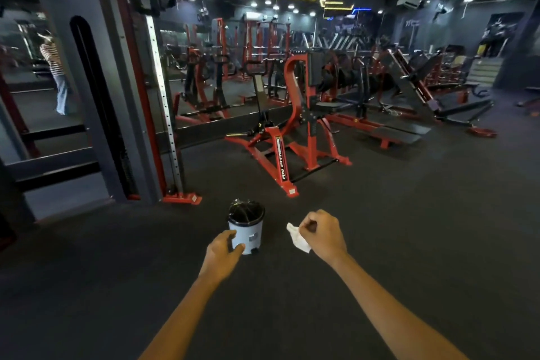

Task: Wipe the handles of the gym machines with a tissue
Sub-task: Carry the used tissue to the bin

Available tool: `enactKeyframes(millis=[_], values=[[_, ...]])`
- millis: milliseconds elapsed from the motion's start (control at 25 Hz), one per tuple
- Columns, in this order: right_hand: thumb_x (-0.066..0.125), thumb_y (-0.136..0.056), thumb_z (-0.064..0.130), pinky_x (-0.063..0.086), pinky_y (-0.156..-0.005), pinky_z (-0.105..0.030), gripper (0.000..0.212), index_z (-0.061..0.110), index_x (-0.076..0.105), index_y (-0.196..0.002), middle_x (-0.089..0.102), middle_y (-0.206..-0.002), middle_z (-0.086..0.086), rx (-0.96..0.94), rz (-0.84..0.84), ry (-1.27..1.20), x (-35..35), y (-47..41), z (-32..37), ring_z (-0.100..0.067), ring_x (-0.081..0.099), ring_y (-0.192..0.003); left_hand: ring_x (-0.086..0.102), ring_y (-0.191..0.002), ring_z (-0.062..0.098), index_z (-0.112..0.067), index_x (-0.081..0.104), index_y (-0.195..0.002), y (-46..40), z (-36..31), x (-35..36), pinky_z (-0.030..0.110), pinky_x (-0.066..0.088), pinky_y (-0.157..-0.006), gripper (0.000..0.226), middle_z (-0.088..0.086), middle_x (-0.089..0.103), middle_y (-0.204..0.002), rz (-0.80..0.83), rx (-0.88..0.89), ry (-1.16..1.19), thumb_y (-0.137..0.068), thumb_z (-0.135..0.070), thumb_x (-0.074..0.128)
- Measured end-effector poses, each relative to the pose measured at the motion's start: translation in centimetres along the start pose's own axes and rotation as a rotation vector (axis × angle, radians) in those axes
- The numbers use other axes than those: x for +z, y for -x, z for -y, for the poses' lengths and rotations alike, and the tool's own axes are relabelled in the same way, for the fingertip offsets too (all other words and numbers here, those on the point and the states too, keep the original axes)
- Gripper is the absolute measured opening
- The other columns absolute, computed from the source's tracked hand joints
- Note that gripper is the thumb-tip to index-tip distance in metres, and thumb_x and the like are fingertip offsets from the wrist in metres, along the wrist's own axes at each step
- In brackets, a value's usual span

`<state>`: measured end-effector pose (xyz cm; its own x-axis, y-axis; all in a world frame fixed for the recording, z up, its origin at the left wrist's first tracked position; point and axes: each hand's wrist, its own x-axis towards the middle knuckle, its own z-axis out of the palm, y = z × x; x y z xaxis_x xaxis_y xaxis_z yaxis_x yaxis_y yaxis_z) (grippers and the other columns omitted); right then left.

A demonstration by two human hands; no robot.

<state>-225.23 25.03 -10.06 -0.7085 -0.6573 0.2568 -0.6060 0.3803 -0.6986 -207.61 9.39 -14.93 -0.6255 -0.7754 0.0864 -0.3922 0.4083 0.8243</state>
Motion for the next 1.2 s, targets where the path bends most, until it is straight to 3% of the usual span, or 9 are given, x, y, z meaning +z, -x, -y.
enactKeyframes(millis=[240, 520, 680, 840, 960, 1080, 1200], values=[[0.063, -0.079, 0.011, 0.050, -0.064, -0.024, 0.015, 0.016, 0.061, -0.065, 0.058, -0.081, 0.004, -0.005, 0.004, -0.005, -0.5, -18.4, -5.4, -0.008, 0.058, -0.069, 0.052, -0.119, 0.019, -0.009, 0.051, -0.130, -15.6, -1.5, 5.7, 0.027, 0.041, -0.098, 0.044, 0.008, 0.056, -0.128, -0.028, -0.056, 0.036, -0.089, -0.015, 0.062], [0.064, -0.081, 0.010, 0.048, -0.063, -0.019, 0.022, 0.021, 0.056, -0.063, 0.057, -0.081, 0.003, 0.005, 0.113, -0.035, 8.1, -33.8, -10.7, -0.008, 0.058, -0.069, 0.055, -0.115, 0.016, -0.010, 0.052, -0.129, -32.5, 2.5, 10.6, 0.024, 0.043, -0.095, 0.042, 0.006, 0.058, -0.124, -0.017, -0.119, 0.062, -0.089, -0.013, 0.061], [0.062, -0.079, 0.009, 0.048, -0.062, -0.021, 0.020, 0.017, 0.057, -0.062, 0.058, -0.078, 0.003, 0.027, 0.144, -0.005, 12.4, -44.0, -12.6, -0.008, 0.058, -0.068, 0.055, -0.115, 0.023, -0.007, 0.050, -0.130, -43.2, 4.6, 11.9, 0.030, 0.047, -0.096, 0.042, 0.010, 0.057, -0.125, -0.035, -0.210, 0.084, -0.089, -0.011, 0.060], [0.063, -0.078, 0.009, 0.042, -0.058, -0.008, 0.028, 0.024, 0.052, -0.057, 0.058, -0.073, 0.003, 0.023, 0.134, -0.021, 16.1, -53.4, -13.1, -0.006, 0.056, -0.066, 0.057, -0.111, 0.018, -0.011, 0.052, -0.128, -53.1, 5.6, 11.5, 0.029, 0.048, -0.094, 0.039, 0.007, 0.058, -0.122, -0.062, -0.206, 0.119, -0.089, -0.012, 0.060], [0.062, -0.079, 0.009, 0.041, -0.058, -0.008, 0.021, 0.018, 0.057, -0.061, 0.061, -0.074, -0.002, 0.085, 0.154, -0.042, 19.6, -57.5, -14.1, -0.007, 0.056, -0.068, 0.055, -0.114, 0.018, -0.011, 0.053, -0.128, -57.1, 6.8, 11.2, 0.032, 0.048, -0.097, 0.040, 0.003, 0.057, -0.121, -0.068, -0.266, 0.104, -0.089, -0.013, 0.060], [0.061, -0.080, 0.009, 0.041, -0.058, -0.006, 0.014, 0.011, 0.062, -0.066, 0.062, -0.076, -0.003, 0.101, 0.240, -0.053, 23.9, -61.6, -15.4, -0.006, 0.057, -0.069, 0.056, -0.110, 0.016, -0.011, 0.055, -0.122, -60.4, 9.1, 11.3, 0.026, 0.048, -0.089, 0.034, 0.001, 0.057, -0.114, -0.086, -0.301, 0.081, -0.088, -0.010, 0.061], [0.062, -0.079, 0.007, 0.040, -0.057, -0.005, 0.024, 0.020, 0.057, -0.060, 0.063, -0.075, -0.003, 0.056, 0.326, -0.056, 27.4, -65.7, -16.0, -0.004, 0.057, -0.066, 0.051, -0.101, 0.012, -0.007, 0.057, -0.118, -63.2, 10.8, 11.3, 0.021, 0.040, -0.083, 0.030, -0.013, 0.051, -0.095, -0.148, -0.393, 0.056, -0.088, -0.007, 0.060]])
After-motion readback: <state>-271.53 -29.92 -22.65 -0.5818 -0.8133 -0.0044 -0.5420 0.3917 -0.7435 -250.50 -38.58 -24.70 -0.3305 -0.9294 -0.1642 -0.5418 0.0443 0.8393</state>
